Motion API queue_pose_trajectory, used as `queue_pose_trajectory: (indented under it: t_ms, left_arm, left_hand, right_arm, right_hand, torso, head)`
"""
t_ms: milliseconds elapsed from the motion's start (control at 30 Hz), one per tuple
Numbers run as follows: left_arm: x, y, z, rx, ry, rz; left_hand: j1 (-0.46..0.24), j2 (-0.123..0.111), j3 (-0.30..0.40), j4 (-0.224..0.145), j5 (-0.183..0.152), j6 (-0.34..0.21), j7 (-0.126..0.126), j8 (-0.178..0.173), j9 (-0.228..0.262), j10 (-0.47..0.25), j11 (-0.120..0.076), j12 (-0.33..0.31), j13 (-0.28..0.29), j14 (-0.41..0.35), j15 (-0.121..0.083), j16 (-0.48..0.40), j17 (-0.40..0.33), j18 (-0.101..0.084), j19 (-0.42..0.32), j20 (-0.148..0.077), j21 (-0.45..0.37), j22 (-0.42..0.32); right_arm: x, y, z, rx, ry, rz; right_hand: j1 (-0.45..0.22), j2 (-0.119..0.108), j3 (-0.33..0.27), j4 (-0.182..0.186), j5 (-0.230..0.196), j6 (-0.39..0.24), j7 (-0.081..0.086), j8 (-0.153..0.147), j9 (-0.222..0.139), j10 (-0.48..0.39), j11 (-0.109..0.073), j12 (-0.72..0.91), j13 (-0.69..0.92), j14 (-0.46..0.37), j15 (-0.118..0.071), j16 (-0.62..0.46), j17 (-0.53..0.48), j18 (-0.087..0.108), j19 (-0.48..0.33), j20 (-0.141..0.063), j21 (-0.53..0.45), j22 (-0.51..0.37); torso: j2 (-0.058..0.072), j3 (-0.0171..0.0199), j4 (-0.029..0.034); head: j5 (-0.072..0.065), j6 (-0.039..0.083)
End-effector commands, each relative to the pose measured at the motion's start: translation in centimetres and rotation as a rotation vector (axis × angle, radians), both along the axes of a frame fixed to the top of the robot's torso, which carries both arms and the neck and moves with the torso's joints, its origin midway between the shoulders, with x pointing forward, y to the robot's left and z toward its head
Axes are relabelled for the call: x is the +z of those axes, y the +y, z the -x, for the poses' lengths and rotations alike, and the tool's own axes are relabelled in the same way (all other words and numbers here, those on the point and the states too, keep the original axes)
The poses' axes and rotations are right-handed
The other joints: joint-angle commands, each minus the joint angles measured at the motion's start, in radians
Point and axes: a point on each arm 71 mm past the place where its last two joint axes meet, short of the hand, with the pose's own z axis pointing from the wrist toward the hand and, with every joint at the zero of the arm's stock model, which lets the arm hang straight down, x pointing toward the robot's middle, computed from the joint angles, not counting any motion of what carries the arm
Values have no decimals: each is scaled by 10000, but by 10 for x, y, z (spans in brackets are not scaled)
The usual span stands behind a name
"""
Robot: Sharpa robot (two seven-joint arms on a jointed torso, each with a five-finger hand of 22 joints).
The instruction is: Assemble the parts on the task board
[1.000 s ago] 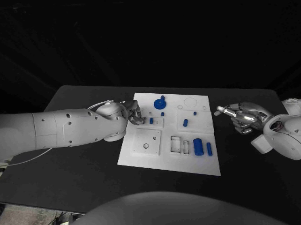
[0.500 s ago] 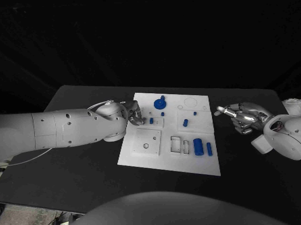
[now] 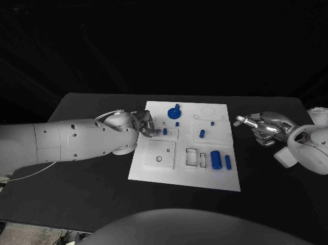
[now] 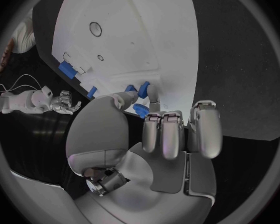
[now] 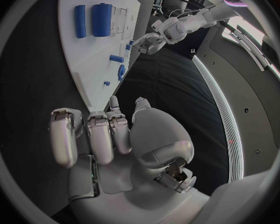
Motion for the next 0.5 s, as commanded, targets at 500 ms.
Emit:
queue_pose_trajectory:
  t_ms: [500]
  left_arm:
    - [-1,1,3,-49,116,-177]
  left_hand:
    - [-233,25,-309,5,-125,-169,37,79,45,1058,91,2,2630,1051,70,25,2632,11,543,90,-54,2188]
  right_arm:
    - [-1,2,1,199,54,-22]
  right_hand:
    - [133,10,59,-8,67,78,-3,-48,-12,1062,-114,-33,1247,1044,-84,34,2632,68,-36,0,-64,2152]
  torso:
    - [-1,1,3]
  head:
    - [32,0]
